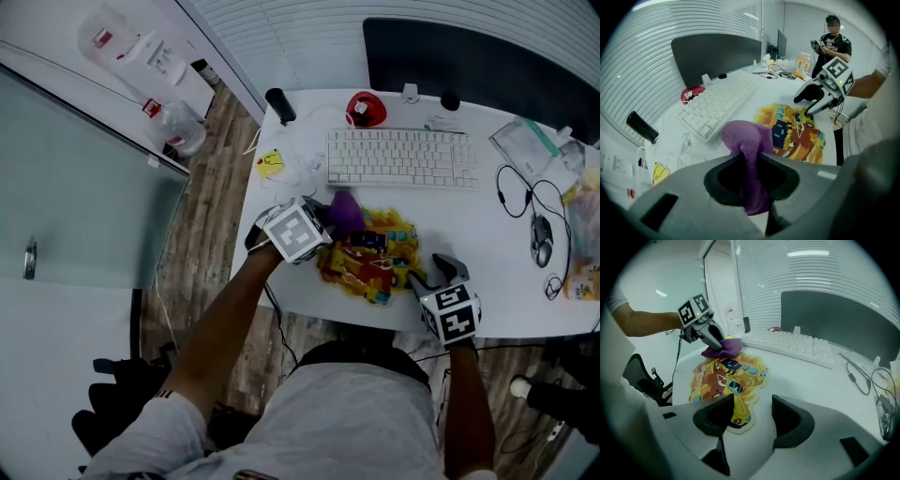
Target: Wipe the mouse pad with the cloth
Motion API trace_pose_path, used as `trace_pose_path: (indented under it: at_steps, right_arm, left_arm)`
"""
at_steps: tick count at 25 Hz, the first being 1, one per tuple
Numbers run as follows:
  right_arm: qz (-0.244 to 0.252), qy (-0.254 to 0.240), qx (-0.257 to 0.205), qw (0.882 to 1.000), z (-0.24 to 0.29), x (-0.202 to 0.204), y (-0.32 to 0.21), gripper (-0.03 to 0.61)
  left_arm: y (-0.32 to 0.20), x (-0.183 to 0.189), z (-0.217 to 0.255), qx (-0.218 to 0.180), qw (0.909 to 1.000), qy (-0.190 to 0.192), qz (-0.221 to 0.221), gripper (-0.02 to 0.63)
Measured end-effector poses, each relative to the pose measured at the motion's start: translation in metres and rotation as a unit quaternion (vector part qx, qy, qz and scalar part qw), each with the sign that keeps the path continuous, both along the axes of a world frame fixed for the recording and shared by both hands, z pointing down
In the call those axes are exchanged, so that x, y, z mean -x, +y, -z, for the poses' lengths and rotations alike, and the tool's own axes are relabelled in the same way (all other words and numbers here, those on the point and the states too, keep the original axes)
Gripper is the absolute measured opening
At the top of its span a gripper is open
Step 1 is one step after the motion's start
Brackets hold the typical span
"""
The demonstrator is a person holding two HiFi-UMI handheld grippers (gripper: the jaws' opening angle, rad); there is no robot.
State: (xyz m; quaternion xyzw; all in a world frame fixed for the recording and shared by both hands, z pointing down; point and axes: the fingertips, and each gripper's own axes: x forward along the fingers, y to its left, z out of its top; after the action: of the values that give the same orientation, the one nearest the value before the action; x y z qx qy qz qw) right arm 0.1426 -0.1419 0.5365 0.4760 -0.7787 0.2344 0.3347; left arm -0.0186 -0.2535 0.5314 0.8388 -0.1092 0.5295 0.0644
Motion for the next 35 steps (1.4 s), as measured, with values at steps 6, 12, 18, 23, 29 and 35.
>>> trace_pose_path:
  at_steps: [6, 12, 18, 23, 29, 35]
  right_arm:
    - [0.003, 0.001, -0.002, 1.000, 0.000, 0.000, 0.000, 0.219]
    - [0.005, 0.001, -0.002, 1.000, 0.000, 0.001, 0.000, 0.219]
    - [0.006, -0.003, -0.005, 1.000, -0.001, 0.001, 0.000, 0.220]
    - [0.005, -0.005, -0.009, 1.000, 0.000, 0.001, 0.000, 0.221]
    - [0.006, -0.007, -0.011, 1.000, 0.001, 0.001, 0.000, 0.219]
    - [0.005, -0.008, -0.011, 1.000, -0.001, 0.000, 0.000, 0.220]
  left_arm:
    - [0.005, 0.011, 0.013, -0.015, 0.9996, 0.020, 0.016, 0.078]
    - [0.027, -0.039, 0.035, -0.049, 0.9975, 0.042, -0.029, 0.078]
    - [0.069, -0.105, 0.029, -0.023, 0.9939, 0.054, -0.093, 0.078]
    - [0.093, -0.135, 0.009, 0.009, 0.9917, 0.041, -0.122, 0.078]
    - [0.093, -0.134, 0.008, 0.007, 0.9913, 0.029, -0.128, 0.078]
    - [0.081, -0.105, 0.005, 0.007, 0.9947, 0.024, -0.100, 0.078]
